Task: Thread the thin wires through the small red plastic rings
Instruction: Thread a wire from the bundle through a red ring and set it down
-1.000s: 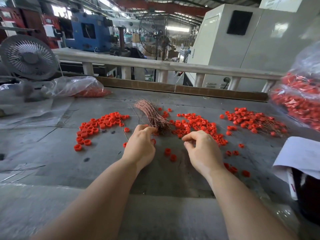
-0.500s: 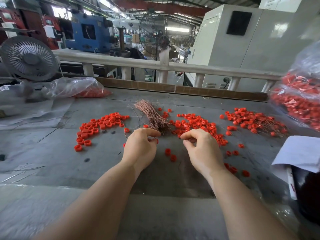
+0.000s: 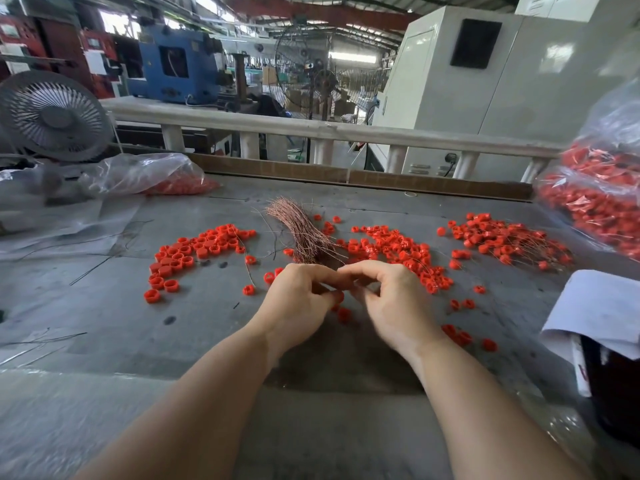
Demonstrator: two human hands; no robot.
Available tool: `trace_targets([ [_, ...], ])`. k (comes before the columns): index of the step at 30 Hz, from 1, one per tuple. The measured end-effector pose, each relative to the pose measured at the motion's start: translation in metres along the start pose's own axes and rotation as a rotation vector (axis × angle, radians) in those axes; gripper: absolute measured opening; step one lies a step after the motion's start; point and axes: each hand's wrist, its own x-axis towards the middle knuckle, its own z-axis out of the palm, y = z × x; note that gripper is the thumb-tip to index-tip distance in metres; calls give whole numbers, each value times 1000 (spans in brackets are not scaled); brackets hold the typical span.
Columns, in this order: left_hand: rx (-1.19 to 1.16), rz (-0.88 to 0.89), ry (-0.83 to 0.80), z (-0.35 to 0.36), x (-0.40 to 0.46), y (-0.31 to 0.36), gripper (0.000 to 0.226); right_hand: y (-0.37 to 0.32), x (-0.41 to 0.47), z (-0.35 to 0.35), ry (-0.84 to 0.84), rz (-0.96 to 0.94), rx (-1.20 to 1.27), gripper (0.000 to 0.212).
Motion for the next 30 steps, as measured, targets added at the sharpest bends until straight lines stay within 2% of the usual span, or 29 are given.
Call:
trace_targets([
  [4,18,13,18,0,0,-1,19,3,1,-1,153,20,-6,13],
  [8,-29,3,48,0,1,-2,20,2,2,-2,189,26,8,12],
  [13,-404,-126,78,-1,2,-4,20,-1,4,-3,222,62,241,22],
  [17,-551,-198,70,-3,3,-4,15,-4,7,-4,307,89,524,25],
  [23,-763,-265,29,-3,3,-2,15,-1,10,-8,491,169,686,27],
  [27,-754,-249,47,-3,3,-4,17,4,11,-14,696,215,682,33],
  [30,-809,-291,45,-3,4,-4,20,6,11,-17,763,245,605,31],
])
